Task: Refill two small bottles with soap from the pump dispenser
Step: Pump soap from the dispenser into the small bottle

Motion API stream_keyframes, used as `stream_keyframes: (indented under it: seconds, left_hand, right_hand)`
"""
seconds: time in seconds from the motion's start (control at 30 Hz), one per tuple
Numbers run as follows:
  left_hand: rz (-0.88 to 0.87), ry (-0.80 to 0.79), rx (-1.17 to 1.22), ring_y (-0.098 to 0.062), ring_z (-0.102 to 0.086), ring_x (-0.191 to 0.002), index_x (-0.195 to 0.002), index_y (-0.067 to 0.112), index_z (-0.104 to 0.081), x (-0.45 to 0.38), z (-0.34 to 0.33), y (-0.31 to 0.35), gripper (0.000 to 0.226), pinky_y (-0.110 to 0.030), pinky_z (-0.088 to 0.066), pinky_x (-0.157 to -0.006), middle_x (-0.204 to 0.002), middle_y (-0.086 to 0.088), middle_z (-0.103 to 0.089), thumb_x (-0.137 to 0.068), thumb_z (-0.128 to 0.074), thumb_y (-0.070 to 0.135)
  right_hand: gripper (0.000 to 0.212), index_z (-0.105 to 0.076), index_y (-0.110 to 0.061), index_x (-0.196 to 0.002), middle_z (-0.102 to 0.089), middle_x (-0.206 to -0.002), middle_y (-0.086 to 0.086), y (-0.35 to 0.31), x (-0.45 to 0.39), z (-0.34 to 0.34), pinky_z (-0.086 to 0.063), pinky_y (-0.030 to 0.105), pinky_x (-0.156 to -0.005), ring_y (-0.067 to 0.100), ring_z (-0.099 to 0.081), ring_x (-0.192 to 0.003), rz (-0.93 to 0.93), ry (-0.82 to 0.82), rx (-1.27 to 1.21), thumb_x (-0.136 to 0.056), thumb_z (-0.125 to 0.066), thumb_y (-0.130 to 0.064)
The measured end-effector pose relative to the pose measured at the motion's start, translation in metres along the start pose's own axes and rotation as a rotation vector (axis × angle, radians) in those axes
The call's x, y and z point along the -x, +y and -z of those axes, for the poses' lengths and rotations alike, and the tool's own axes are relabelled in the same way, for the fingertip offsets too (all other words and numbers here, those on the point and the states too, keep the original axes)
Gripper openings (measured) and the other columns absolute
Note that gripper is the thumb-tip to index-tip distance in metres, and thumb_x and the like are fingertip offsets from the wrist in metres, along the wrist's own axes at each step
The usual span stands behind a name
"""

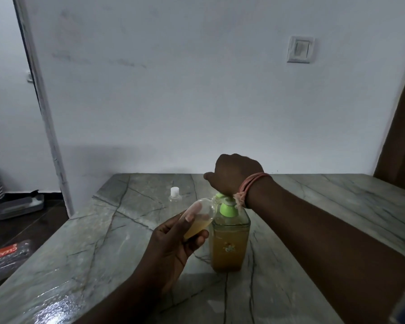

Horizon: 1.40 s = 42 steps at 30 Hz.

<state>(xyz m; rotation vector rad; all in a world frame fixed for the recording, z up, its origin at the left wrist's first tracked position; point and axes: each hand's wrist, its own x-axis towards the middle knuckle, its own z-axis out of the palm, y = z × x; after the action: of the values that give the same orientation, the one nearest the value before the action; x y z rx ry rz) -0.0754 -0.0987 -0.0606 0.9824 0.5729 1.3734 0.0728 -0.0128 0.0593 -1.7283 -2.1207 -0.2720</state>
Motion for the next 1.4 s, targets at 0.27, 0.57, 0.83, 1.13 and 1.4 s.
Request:
stream_keyframes:
  seconds: [0.27,0.57,0.83,1.13,1.4]
  left_hand:
    - [0.001,-0.019,0.004,-0.02,-0.067,-0.076,-0.113,0.01,-0.075,-0.001,0.003,-0.002,0.077,-0.023,-0.058,-0.067,-0.105,-0.014,-0.074,-0.048,-0.096,0.045]
    - [0.019,-0.023,0.035,-0.021,-0.068,-0.079,-0.111,0.011,-0.076,0.0,0.003,0.0,0.077,-0.023,-0.058,-0.067,-0.103,-0.013,-0.074,-0.045,-0.097,0.044]
    - [0.018,-0.022,0.03,-0.02,-0.067,-0.076,-0.113,0.01,-0.075,-0.002,0.003,0.0,0.078,-0.024,-0.058,-0.067,-0.1,-0.013,-0.075,-0.046,-0.097,0.044]
    - [0.031,-0.015,0.047,-0.021,-0.069,-0.076,-0.108,0.009,-0.077,0.0,0.003,0.001,0.072,-0.023,-0.058,-0.063,-0.097,-0.013,-0.075,-0.046,-0.098,0.04]
    - [-0.003,-0.021,0.012,-0.019,-0.065,-0.072,-0.112,0.011,-0.076,0.0,0.001,0.0,0.075,-0.023,-0.056,-0.061,-0.097,-0.011,-0.074,-0.048,-0.095,0.046]
  right_hand:
    - [0.038,-0.046,-0.02,-0.063,-0.049,-0.066,-0.002,0.007,0.002,-0.014,-0.042,0.03,-0.067,0.026,-0.056,-0.074,-0.101,-0.031,-0.15,-0.087,-0.054,-0.048]
    - [0.028,-0.053,-0.017,-0.085,-0.05,-0.083,0.001,0.0,-0.001,0.002,-0.037,0.031,-0.069,0.026,-0.054,-0.081,0.046,0.045,0.04,-0.091,-0.051,-0.044]
    - [0.037,-0.045,-0.021,-0.063,-0.047,-0.065,-0.003,0.005,-0.001,-0.011,-0.039,0.03,-0.067,0.025,-0.055,-0.073,-0.038,-0.044,-0.074,-0.088,-0.055,-0.047]
    - [0.038,-0.047,-0.018,-0.066,-0.049,-0.067,-0.002,0.001,-0.003,-0.007,-0.039,0.03,-0.064,0.023,-0.053,-0.069,-0.023,-0.004,-0.061,-0.089,-0.052,-0.048]
    - [0.038,-0.04,-0.022,-0.064,-0.046,-0.071,-0.002,0.0,0.004,-0.004,-0.039,0.031,-0.068,0.025,-0.052,-0.075,-0.012,-0.007,-0.032,-0.09,-0.051,-0.047]
